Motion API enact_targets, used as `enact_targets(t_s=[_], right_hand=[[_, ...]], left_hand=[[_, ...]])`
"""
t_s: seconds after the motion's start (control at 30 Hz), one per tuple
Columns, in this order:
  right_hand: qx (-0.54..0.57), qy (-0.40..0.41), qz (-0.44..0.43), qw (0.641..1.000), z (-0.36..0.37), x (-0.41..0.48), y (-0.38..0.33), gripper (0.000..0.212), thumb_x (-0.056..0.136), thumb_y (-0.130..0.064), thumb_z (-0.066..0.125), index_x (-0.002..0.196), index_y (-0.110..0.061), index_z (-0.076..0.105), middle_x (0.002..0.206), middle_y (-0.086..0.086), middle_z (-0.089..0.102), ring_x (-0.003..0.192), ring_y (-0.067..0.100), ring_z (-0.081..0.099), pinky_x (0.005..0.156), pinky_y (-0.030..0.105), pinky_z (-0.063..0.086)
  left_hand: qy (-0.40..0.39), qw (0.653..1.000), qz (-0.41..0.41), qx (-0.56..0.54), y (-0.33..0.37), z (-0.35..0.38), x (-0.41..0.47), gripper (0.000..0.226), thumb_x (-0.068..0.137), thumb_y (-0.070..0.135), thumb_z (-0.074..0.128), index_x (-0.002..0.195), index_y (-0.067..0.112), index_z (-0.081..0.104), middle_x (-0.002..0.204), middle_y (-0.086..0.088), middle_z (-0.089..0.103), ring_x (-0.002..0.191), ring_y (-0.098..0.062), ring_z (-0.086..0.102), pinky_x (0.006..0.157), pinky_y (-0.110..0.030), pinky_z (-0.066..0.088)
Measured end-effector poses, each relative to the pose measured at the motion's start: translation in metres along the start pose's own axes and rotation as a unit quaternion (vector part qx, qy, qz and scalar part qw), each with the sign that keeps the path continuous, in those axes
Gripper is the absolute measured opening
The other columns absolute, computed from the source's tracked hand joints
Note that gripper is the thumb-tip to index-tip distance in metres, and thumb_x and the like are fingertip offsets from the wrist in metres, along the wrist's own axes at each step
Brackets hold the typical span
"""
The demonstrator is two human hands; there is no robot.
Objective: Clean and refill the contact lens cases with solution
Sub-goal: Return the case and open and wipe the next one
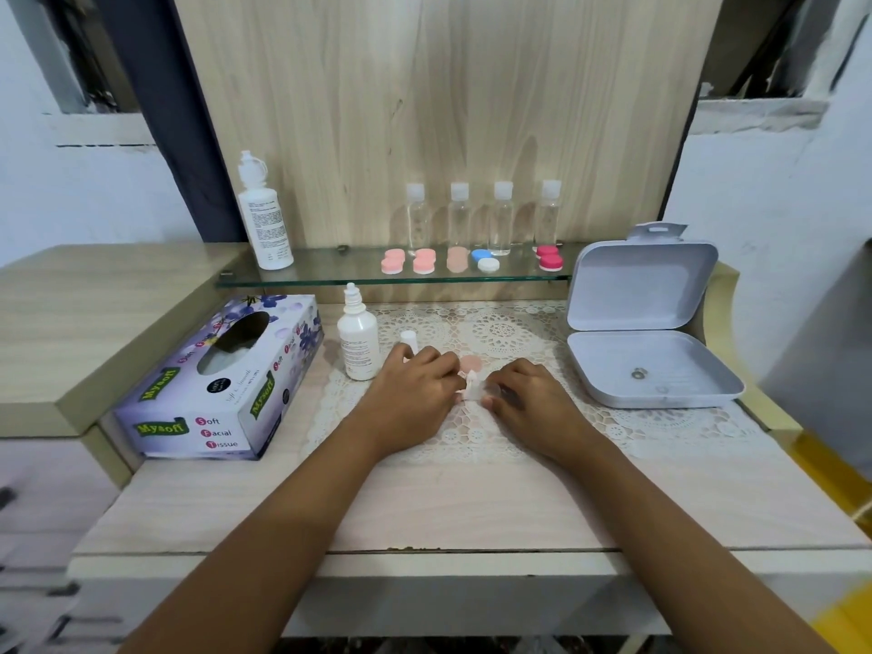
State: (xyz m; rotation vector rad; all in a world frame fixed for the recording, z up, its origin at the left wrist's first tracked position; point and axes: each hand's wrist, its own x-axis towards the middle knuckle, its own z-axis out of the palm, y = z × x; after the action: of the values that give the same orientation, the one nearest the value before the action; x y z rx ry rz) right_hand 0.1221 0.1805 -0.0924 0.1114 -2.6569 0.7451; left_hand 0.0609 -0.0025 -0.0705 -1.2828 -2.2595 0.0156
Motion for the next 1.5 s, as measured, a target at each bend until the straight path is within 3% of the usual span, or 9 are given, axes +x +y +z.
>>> enact_targets(t_s=[0.17,0.33,0.5,0.63,0.8,0.97,1.07,1.27,1.5], right_hand=[[-0.001,0.001,-0.001,1.0,0.001,0.001,0.001,0.017,0.086,-0.026,0.063,0.095,-0.013,0.066,0.098,0.002,0.057,0.095,0.027,0.052,0.085,0.039,0.043],[-0.003,-0.008,-0.002,1.0,0.0,0.002,0.002,0.021,0.085,-0.03,0.06,0.096,-0.013,0.066,0.098,0.002,0.057,0.094,0.029,0.053,0.084,0.041,0.044],[-0.004,-0.006,-0.004,1.0,0.0,0.002,0.002,0.02,0.085,-0.029,0.061,0.096,-0.013,0.066,0.099,0.003,0.058,0.095,0.029,0.053,0.085,0.041,0.043],[0.001,-0.006,0.001,1.0,0.001,0.003,0.003,0.019,0.086,-0.029,0.061,0.095,-0.014,0.066,0.1,0.001,0.058,0.096,0.027,0.053,0.086,0.041,0.043],[0.006,-0.005,0.009,1.0,0.002,0.002,0.002,0.016,0.087,-0.026,0.061,0.098,-0.015,0.066,0.102,0.001,0.058,0.097,0.027,0.052,0.087,0.042,0.043],[0.005,-0.009,0.007,1.0,0.001,0.001,0.002,0.015,0.087,-0.027,0.061,0.095,-0.016,0.066,0.101,0.0,0.058,0.097,0.027,0.052,0.087,0.041,0.042],[0.002,-0.006,0.005,1.0,0.001,0.001,0.001,0.016,0.087,-0.026,0.062,0.096,-0.015,0.066,0.101,0.0,0.057,0.097,0.027,0.052,0.086,0.04,0.042],[-0.009,-0.006,0.007,1.0,0.0,0.0,-0.001,0.019,0.087,-0.028,0.061,0.101,-0.015,0.065,0.103,0.003,0.059,0.099,0.027,0.052,0.087,0.039,0.043],[-0.02,-0.008,0.014,1.0,-0.001,-0.002,-0.006,0.025,0.089,-0.03,0.059,0.108,-0.016,0.065,0.105,0.003,0.057,0.101,0.024,0.05,0.088,0.037,0.042]], left_hand=[[-0.012,0.999,-0.018,-0.029,0.002,-0.003,0.003,0.032,0.084,0.033,0.04,0.082,0.02,0.069,0.087,0.007,0.058,0.081,-0.016,0.057,0.069,-0.033,0.041],[-0.074,0.986,-0.058,-0.137,0.0,0.002,0.006,0.026,0.094,0.03,0.05,0.113,0.016,0.061,0.113,0.005,0.049,0.11,-0.014,0.039,0.08,-0.025,0.016],[-0.055,0.958,-0.122,-0.255,0.001,0.006,0.003,0.022,0.091,0.027,0.057,0.11,0.018,0.065,0.099,0.016,0.041,0.105,-0.014,0.038,0.074,-0.025,0.017],[-0.031,0.986,-0.094,-0.134,0.003,0.005,-0.002,0.029,0.091,0.039,0.047,0.104,0.025,0.069,0.099,0.013,0.054,0.099,-0.013,0.047,0.08,-0.03,0.018],[-0.001,0.998,-0.055,-0.018,0.007,0.001,-0.002,0.035,0.082,0.039,0.039,0.082,0.027,0.072,0.08,0.011,0.058,0.074,-0.015,0.057,0.069,-0.035,0.042],[0.004,0.999,-0.043,-0.034,0.005,0.0,0.001,0.029,0.083,0.035,0.045,0.083,0.021,0.07,0.084,0.007,0.058,0.079,-0.018,0.056,0.071,-0.036,0.042],[-0.04,0.994,-0.058,-0.086,0.006,0.001,0.003,0.025,0.091,0.033,0.049,0.105,0.018,0.064,0.104,0.005,0.055,0.101,-0.018,0.048,0.085,-0.035,0.03],[-0.075,0.95,-0.168,-0.253,0.009,0.005,0.001,0.021,0.094,0.031,0.05,0.11,0.021,0.058,0.113,0.01,0.048,0.112,-0.012,0.038,0.09,-0.031,0.023],[-0.043,0.871,-0.242,-0.425,0.002,0.004,-0.005,0.013,0.088,0.019,0.063,0.1,0.023,0.066,0.103,0.004,0.058,0.103,-0.013,0.055,0.092,-0.026,0.039]])
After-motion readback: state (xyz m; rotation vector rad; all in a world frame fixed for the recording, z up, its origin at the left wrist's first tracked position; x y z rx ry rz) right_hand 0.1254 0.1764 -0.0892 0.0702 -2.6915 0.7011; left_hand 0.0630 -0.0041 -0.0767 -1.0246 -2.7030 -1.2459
